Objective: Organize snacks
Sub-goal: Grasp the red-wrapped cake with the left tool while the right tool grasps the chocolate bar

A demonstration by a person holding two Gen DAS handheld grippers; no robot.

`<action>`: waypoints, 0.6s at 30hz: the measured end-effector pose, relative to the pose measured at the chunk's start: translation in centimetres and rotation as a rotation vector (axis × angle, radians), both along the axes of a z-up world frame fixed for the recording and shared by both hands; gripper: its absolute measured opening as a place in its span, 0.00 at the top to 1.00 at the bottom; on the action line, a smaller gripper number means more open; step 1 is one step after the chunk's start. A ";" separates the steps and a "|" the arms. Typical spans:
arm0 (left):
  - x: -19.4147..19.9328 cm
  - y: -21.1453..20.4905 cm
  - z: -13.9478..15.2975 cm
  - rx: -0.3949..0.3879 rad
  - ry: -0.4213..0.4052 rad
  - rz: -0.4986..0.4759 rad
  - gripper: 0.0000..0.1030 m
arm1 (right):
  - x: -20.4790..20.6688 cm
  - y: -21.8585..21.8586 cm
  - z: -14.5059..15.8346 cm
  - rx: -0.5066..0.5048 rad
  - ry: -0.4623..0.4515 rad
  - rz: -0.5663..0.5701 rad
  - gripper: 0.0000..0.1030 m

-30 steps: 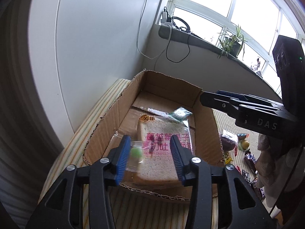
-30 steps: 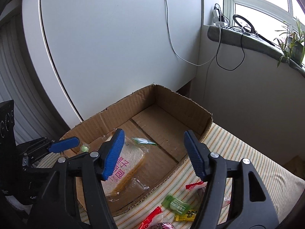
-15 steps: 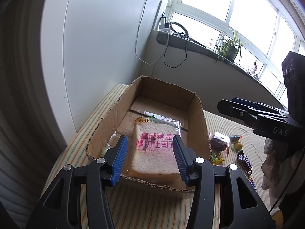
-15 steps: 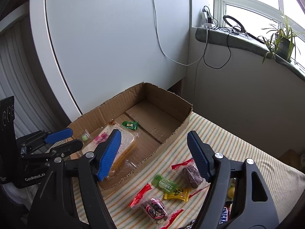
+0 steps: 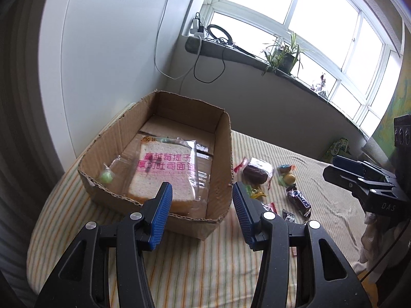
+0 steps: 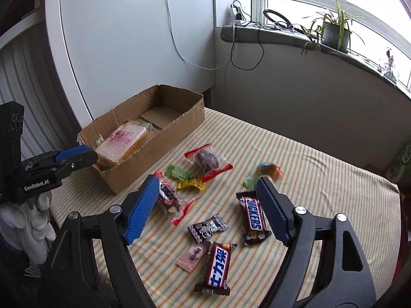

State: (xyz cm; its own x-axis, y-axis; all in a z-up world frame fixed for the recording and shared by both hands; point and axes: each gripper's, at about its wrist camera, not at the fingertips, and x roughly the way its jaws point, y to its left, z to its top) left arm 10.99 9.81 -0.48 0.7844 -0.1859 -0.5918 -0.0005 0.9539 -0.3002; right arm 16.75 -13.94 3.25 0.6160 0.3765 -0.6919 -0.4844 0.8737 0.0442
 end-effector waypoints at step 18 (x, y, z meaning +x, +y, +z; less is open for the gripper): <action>0.9 -8.9 -3.4 -0.010 0.125 -0.165 0.49 | -3.6 -3.3 -7.4 -0.058 0.120 -0.053 0.22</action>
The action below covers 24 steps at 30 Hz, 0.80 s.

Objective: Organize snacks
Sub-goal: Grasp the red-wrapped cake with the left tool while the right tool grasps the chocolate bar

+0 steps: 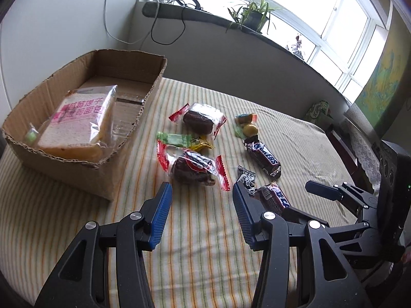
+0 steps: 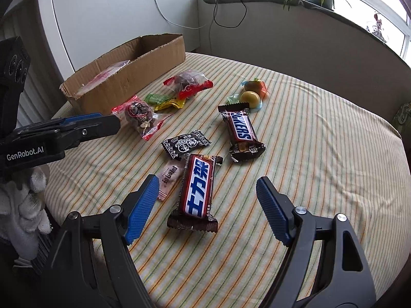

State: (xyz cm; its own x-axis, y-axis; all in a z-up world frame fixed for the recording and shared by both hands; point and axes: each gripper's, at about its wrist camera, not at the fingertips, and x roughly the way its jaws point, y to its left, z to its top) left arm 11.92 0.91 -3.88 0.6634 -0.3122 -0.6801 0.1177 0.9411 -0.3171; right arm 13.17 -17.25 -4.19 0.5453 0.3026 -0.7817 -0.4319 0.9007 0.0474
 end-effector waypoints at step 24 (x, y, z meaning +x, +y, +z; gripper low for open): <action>5.2 -1.7 -2.6 0.072 0.098 0.089 0.52 | 1.6 -0.5 -2.2 0.023 0.048 -0.005 0.34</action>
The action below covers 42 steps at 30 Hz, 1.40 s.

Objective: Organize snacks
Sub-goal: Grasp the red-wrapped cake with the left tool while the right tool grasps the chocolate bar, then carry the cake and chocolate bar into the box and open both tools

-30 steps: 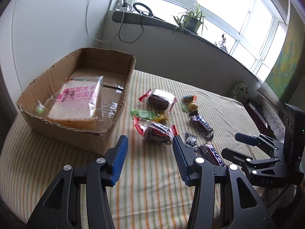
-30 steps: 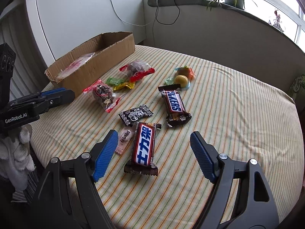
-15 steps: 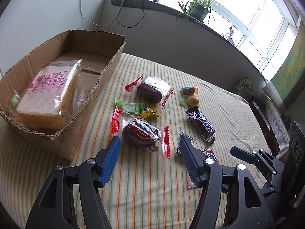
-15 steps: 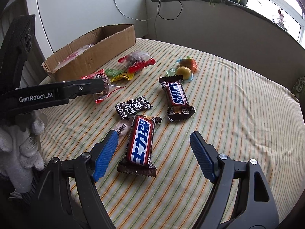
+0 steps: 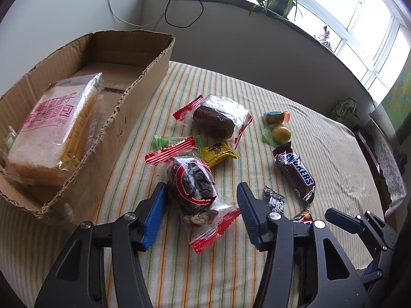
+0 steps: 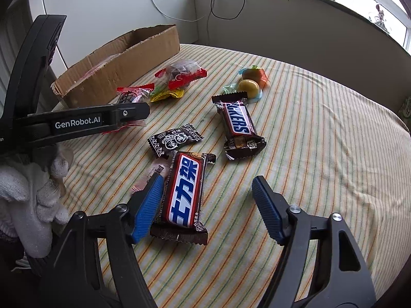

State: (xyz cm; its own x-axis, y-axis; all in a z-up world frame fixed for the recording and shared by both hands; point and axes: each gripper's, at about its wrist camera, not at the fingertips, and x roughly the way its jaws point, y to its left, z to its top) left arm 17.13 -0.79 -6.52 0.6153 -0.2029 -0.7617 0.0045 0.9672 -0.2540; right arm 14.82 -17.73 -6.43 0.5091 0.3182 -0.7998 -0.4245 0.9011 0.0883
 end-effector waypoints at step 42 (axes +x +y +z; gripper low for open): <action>-4.5 6.1 6.6 -0.013 -0.186 0.042 0.68 | -0.5 3.5 8.5 0.071 -0.146 0.026 0.71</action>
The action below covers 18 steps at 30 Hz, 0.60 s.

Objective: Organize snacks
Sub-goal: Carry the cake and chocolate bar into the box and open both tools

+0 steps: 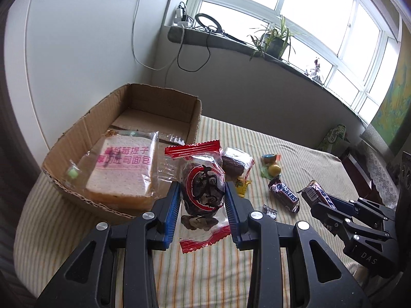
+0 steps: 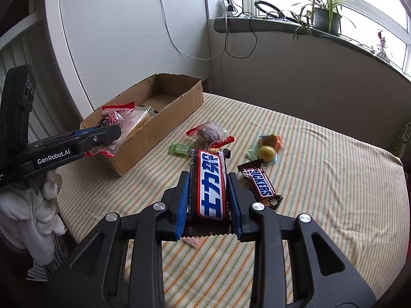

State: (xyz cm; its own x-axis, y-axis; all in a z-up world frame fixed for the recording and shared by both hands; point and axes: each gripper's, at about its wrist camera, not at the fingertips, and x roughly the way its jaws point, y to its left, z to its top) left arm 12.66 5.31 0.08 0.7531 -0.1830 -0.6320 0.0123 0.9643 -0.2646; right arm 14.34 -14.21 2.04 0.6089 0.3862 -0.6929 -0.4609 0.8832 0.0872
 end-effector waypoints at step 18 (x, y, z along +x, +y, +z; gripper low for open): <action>1.2 6.7 0.6 0.000 -0.025 0.097 0.68 | 7.7 8.7 3.2 0.027 -0.047 0.084 0.71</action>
State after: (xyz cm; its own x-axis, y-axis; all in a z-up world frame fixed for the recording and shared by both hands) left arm 13.88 11.98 0.71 0.7829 -0.1085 -0.6126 -0.0740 0.9614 -0.2649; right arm 22.07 -5.51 5.25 0.6050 0.4554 -0.6532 -0.5375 0.8388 0.0870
